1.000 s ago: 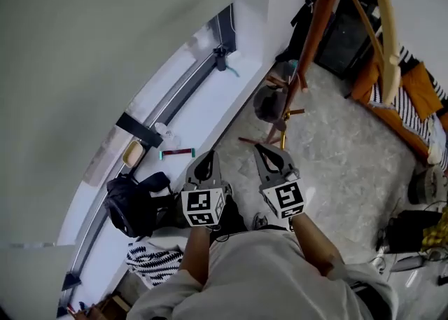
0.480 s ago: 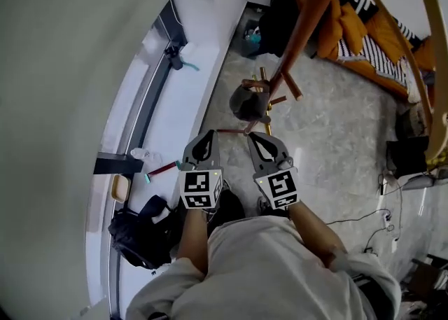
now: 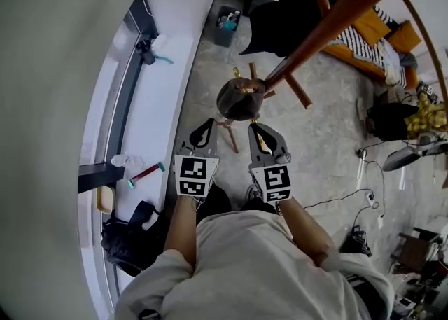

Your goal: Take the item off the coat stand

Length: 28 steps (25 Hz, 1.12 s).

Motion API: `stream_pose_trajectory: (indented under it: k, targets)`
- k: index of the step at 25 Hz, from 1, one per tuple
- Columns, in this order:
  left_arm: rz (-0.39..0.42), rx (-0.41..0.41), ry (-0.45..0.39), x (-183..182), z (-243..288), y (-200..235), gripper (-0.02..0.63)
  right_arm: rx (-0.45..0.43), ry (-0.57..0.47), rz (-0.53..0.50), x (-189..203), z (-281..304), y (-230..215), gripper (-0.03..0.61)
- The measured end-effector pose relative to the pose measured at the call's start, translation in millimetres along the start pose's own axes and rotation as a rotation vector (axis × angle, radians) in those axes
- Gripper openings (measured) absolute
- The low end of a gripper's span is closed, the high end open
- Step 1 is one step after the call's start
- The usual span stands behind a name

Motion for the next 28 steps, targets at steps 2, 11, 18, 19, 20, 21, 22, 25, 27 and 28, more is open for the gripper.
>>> stream_pose_trajectory:
  k: [2,11,18,19,20,21,22,25,27,28]
  targets:
    - [0.011,0.04,0.004,0,8,1,0.011,0.03,0.013,0.014,1,6,-3,0.006]
    - [0.09,0.147,0.023,3,44,-2,0.1,0.107,0.067,0.085,13,21,-19,0.05]
    - [0.2,0.236,0.082,17,77,-12,0.226,0.14,0.129,0.117,25,34,-33,0.144]
    - [0.208,0.242,0.084,21,82,-13,0.232,0.146,0.138,0.125,27,36,-36,0.15]
    - [0.216,0.248,0.086,24,87,-14,0.232,0.152,0.145,0.136,29,37,-38,0.153]
    - [0.225,0.252,0.093,26,92,-14,0.232,0.158,0.149,0.146,30,38,-41,0.156]
    - [0.239,0.258,0.104,28,96,-15,0.232,0.162,0.151,0.153,31,39,-43,0.158]
    - [0.282,0.281,0.141,34,104,-20,0.232,0.155,0.159,0.161,33,46,-46,0.159]
    - [0.285,0.286,0.149,34,106,-23,0.23,0.149,0.164,0.164,33,51,-47,0.159]
    - [0.282,0.28,0.149,33,106,-24,0.228,0.149,0.167,0.162,33,53,-48,0.158]
Point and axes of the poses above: the fingertips, and each gripper's own axes: z forward along the fingers, y to its left, x out of its underside, the point moved 4 cm from there along -z, backward along the fingers, and after that the axes turned 15 degrees about -x, right-handed, at the moved point
